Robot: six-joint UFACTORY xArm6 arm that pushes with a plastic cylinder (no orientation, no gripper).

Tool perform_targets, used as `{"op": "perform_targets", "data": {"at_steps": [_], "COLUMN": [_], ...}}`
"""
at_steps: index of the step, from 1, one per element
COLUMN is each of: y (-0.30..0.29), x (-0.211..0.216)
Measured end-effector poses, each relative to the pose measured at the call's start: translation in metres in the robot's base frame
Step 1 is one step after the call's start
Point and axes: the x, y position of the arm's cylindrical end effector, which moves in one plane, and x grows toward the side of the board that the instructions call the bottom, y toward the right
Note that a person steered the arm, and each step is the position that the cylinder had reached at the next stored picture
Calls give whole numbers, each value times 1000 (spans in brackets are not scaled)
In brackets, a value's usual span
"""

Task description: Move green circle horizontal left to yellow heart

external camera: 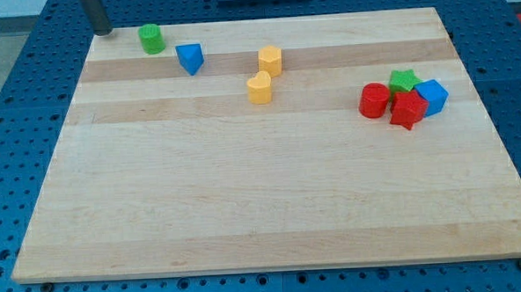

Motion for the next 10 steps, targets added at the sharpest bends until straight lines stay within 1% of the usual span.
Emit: {"op": "perform_targets", "data": {"at_steps": [2, 3, 4, 7, 10], "y": [39, 47, 54, 81, 115], "x": [3, 6, 22, 17, 50]}}
